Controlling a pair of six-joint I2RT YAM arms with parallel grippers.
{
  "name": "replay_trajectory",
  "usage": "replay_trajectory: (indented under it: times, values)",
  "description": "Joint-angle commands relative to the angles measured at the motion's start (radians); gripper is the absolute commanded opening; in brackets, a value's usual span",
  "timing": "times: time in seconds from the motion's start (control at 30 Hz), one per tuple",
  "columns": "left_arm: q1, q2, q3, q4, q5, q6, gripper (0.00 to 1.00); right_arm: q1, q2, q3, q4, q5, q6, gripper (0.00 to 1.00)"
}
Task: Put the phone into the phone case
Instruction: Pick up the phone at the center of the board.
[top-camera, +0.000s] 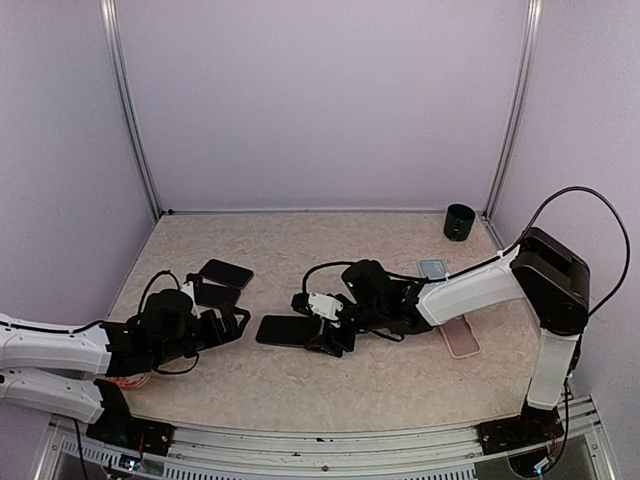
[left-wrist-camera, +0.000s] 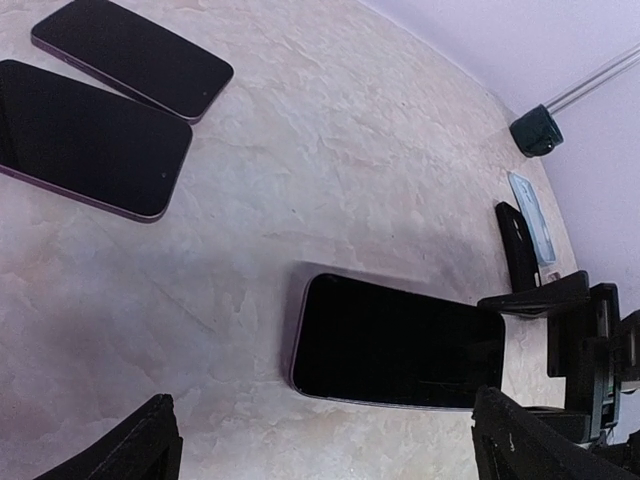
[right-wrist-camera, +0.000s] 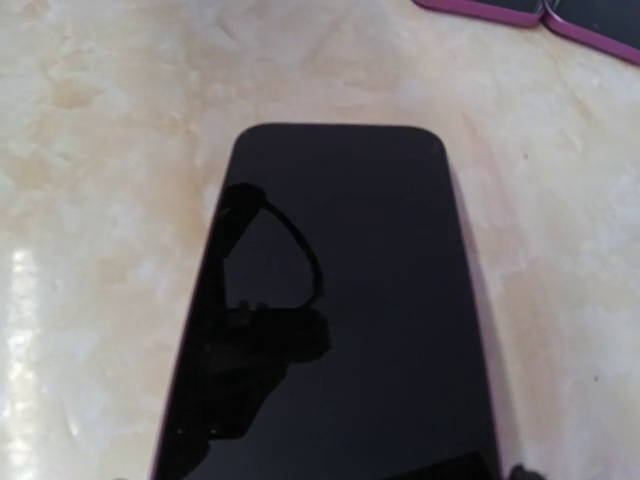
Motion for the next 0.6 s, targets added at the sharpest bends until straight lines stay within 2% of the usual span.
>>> replay_trajectory:
  times: [0.0,0.2,0.57]
  values:
    - [0.017,0.054,-0.004,0.102,0.093,0.025,0.99,0.018,-0.071,-0.009,0.068,0.014,0.003,0.47]
    - [0.016,0.112,0.004,0.139,0.127,0.022,0.99,0.019,-0.067,-0.005,-0.007,-0.012,0.081,0.47]
    - [0.016,0.143,-0.012,0.217,0.175,0.023,0.99,0.030,-0.217,-0.221,0.187,-0.017,0.130,0.47]
